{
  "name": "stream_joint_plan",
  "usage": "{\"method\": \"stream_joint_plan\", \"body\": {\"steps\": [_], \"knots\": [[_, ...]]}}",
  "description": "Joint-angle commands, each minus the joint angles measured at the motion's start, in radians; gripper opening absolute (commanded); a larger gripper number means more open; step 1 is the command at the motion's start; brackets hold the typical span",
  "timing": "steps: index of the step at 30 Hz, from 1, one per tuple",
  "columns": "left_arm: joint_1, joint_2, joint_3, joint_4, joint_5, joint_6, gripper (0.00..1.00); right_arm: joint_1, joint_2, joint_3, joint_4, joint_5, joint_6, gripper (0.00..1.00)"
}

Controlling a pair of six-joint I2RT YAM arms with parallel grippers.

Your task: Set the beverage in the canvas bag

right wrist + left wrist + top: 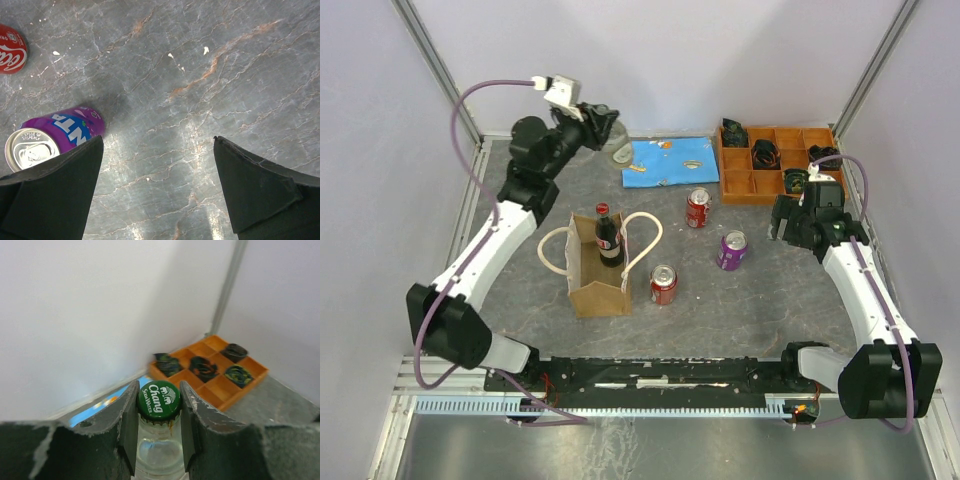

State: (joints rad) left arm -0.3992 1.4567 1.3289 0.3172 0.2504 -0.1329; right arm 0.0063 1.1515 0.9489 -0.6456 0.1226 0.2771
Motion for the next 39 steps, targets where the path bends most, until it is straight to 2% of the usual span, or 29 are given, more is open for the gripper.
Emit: {"method": "stream_joint_plan", "body": {"steps": [1,5,13,19,29,39], "knots": [[0.074,-0.160,0.064,0.027,-0.032,0.016,0.03,0.001,-0.021,-0.012,0.049,-0.031,0.021,0.99],[0.115,-0.250,0.009,-0.047,-0.047,0.041,0.03,0.001,-0.020,-0.022,0.055,-0.040,0.025,0.99],[0.119,-0.459,-0.158,-0.222,-0.098,0.068,0.03,0.001,-0.028,-0.045,0.064,-0.052,0.029,0.99],[0.120,-0.537,-0.224,-0.316,-0.112,0.101,0.03,0.001,-0.011,-0.040,0.073,-0.067,0.034,0.99],[0.119,-0.613,-0.361,-0.357,-0.077,0.070,0.03,0.002,0.004,-0.007,0.061,-0.066,0.020,0.99],[0.118,-0.614,-0.448,-0.308,-0.025,0.026,0.03,0.000,0.021,-0.001,0.054,-0.064,0.014,0.99]]}}
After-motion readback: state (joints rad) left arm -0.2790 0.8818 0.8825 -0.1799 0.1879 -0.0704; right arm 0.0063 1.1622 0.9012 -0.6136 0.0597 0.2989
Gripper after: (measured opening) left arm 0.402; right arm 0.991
